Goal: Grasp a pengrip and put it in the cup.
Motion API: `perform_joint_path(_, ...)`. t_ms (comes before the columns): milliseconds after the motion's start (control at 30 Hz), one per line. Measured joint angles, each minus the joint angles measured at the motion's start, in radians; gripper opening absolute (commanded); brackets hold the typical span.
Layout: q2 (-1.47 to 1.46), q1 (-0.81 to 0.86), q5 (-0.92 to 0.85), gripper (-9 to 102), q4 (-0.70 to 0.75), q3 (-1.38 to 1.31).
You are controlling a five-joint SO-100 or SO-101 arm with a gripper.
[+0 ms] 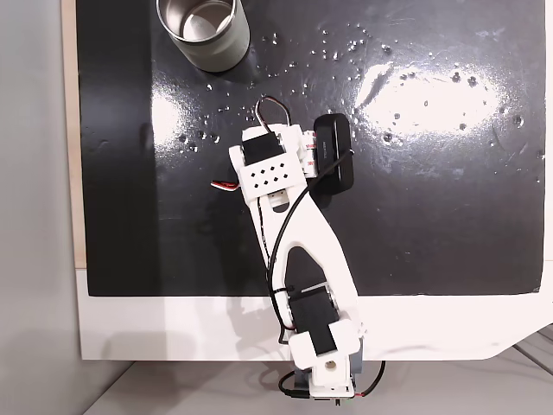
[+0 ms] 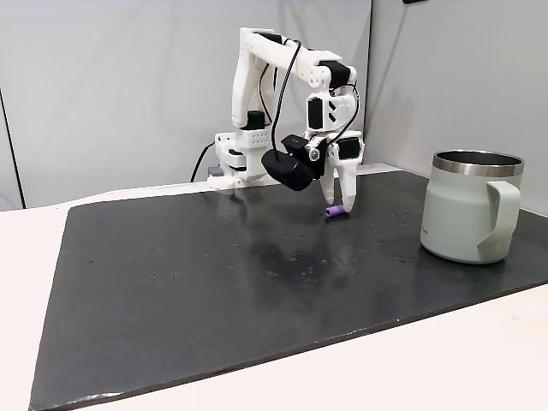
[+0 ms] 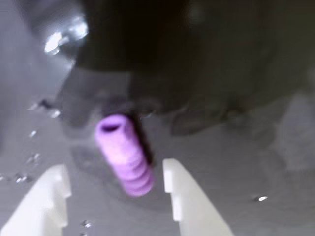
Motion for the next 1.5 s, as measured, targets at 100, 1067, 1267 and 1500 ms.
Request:
perform_joint_path(100,-0.015,-0.005,0.000,16,-0.005,0.000)
perform_joint_path(1067,-0.026,0.000,-0.058,0,-0.018,-0.002)
perform_joint_path(1267,-0.015,0.000,-0.058,0,0.008,-0.017)
perform_joint_path(1500,0.078,-0.003,-0.058,0,0.101,-0.141)
